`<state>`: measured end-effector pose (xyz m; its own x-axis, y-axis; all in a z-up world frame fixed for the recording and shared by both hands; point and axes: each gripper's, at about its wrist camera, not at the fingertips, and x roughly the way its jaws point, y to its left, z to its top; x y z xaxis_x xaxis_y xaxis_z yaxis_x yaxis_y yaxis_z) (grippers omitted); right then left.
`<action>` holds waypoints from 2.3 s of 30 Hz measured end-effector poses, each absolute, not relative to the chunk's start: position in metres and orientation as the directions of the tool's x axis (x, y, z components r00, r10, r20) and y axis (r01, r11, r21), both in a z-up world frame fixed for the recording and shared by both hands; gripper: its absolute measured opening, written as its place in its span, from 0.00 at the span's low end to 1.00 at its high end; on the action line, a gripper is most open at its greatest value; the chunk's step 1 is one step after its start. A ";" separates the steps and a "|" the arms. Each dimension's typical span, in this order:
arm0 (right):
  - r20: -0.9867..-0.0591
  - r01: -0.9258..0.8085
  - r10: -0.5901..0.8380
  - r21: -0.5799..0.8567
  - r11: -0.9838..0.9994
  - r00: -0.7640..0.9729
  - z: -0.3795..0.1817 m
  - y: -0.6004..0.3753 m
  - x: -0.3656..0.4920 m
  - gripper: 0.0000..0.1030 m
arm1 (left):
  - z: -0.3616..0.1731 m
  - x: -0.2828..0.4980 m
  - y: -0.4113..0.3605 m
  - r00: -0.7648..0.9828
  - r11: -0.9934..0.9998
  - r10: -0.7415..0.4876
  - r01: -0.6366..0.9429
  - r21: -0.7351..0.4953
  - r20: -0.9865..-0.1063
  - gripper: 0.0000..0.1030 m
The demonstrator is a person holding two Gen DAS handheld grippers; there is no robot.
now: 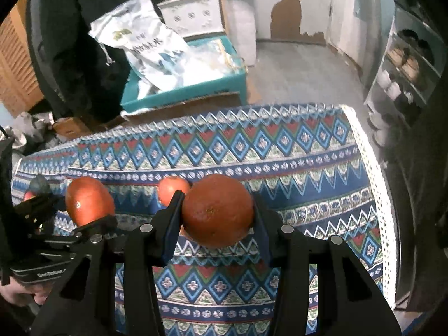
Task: Organize fruits
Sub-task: 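Close the left gripper on the large orange while the right gripper lifts its orange, then carry the large orange with the left tool while the right tool carries its orange to the bowl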
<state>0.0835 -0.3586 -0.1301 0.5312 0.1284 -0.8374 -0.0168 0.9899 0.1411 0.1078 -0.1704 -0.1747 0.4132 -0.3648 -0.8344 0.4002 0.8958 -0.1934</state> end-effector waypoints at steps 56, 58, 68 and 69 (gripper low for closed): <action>-0.732 -0.406 0.380 0.154 0.901 0.565 -0.017 -0.147 0.080 0.44 | -0.057 0.033 0.039 0.668 0.971 -0.236 0.132 -0.199 -0.706 0.67; -0.736 -0.421 0.395 0.164 0.892 0.550 -0.020 -0.132 0.085 0.44 | -0.059 0.033 0.053 0.669 0.972 -0.224 0.104 -0.208 -0.709 0.67; -0.767 -0.486 0.432 0.180 0.855 0.475 -0.039 -0.071 0.098 0.44 | -0.085 0.034 0.109 0.652 0.979 -0.148 -0.012 -0.205 -0.743 0.67; -0.772 -0.493 0.433 0.181 0.851 0.465 -0.043 -0.064 0.099 0.44 | -0.090 0.034 0.114 0.645 0.978 -0.143 -0.025 -0.208 -0.751 0.67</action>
